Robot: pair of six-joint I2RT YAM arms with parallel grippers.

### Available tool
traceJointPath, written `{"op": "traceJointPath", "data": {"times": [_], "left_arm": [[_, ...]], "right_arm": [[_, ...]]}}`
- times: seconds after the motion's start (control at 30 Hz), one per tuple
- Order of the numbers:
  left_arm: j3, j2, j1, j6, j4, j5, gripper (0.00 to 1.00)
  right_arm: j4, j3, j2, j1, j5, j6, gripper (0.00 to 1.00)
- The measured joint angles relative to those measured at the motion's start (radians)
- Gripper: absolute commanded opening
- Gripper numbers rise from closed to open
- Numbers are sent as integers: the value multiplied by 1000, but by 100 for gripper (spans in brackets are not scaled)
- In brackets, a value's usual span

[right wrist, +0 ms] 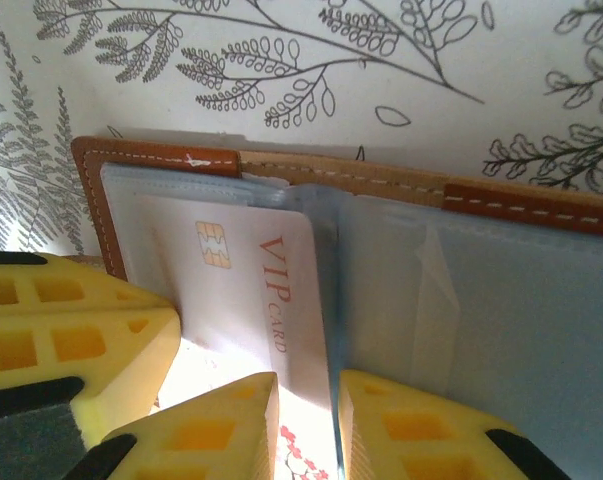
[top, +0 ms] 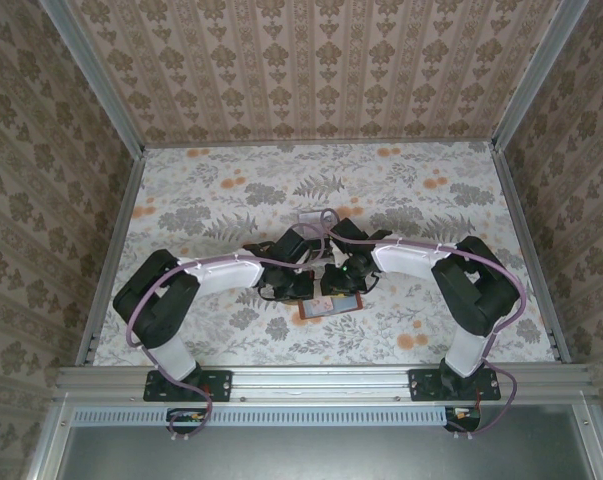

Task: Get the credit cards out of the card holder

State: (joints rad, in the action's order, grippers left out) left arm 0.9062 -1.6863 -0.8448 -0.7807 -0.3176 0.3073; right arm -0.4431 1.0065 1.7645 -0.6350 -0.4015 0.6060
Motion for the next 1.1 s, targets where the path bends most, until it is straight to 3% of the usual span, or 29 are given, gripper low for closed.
{"op": "traceJointPath", "data": {"times": [0.3, 0.83, 1.1], "left_arm": [[0, -2, 0, 3, 3, 3, 4], [1, -2, 0, 14, 1, 3, 4], [5, -2, 0, 18, -6, 0, 4]], "right_arm": [[49, -32, 0, 20, -58, 19, 22], [87, -68, -38, 57, -128, 45, 6], [74, -68, -53, 80, -127, 21, 4]]}}
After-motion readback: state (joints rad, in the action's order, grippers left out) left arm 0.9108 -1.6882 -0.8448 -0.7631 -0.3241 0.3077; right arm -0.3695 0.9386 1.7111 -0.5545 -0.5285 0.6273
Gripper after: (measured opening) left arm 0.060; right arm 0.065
